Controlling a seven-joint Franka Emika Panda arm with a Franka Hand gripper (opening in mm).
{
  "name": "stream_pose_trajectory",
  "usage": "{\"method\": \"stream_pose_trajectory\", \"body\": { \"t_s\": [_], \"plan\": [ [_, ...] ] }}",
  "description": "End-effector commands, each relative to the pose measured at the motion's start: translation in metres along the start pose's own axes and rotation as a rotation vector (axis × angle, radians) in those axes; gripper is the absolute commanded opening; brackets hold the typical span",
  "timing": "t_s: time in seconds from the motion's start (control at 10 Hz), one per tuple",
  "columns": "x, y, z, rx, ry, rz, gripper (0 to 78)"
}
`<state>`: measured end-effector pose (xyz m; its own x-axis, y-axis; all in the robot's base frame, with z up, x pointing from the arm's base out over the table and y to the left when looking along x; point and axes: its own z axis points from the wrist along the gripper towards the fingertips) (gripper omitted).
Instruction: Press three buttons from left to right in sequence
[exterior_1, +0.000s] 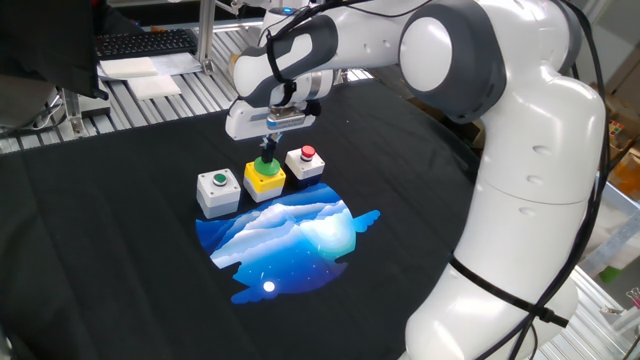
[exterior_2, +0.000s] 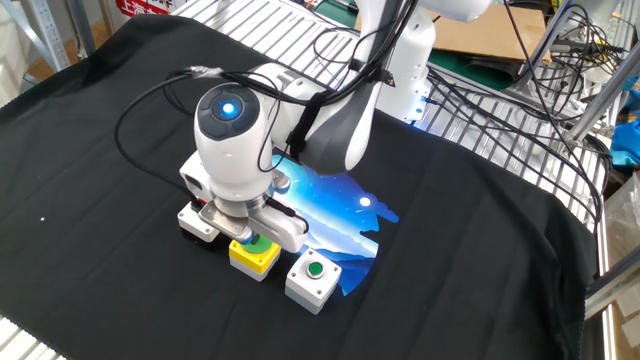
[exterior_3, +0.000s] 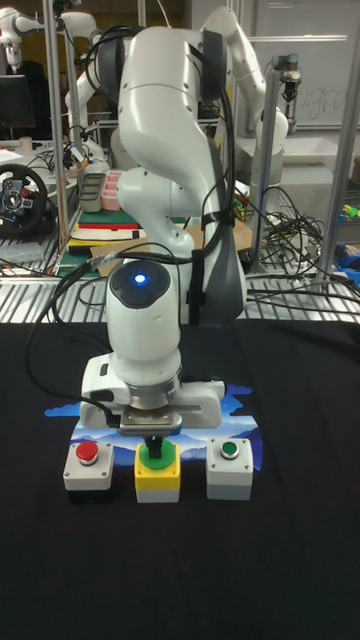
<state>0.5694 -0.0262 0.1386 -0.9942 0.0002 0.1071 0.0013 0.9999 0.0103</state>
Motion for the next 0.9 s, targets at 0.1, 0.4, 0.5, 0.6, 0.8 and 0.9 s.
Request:
{"method": "stream_pose_trajectory", "body": {
  "t_s": [0.1, 0.4, 0.5, 0.6, 0.8, 0.9],
  "plan": [
    [0.006, 0.000, 0.009, -0.002, 0.020, 0.002, 0.0],
    [0.006, 0.007, 0.002, -0.004, 0.019, 0.013, 0.0],
    [0.007, 0.012, -0.006, -0.004, 0.020, 0.017, 0.0],
    [0.007, 0.013, -0.011, -0.004, 0.017, 0.014, 0.0],
    [0.006, 0.015, -0.027, -0.007, 0.015, 0.009, 0.0],
    [0.005, 0.016, -0.039, -0.012, 0.014, 0.002, 0.0]
  ]
}}
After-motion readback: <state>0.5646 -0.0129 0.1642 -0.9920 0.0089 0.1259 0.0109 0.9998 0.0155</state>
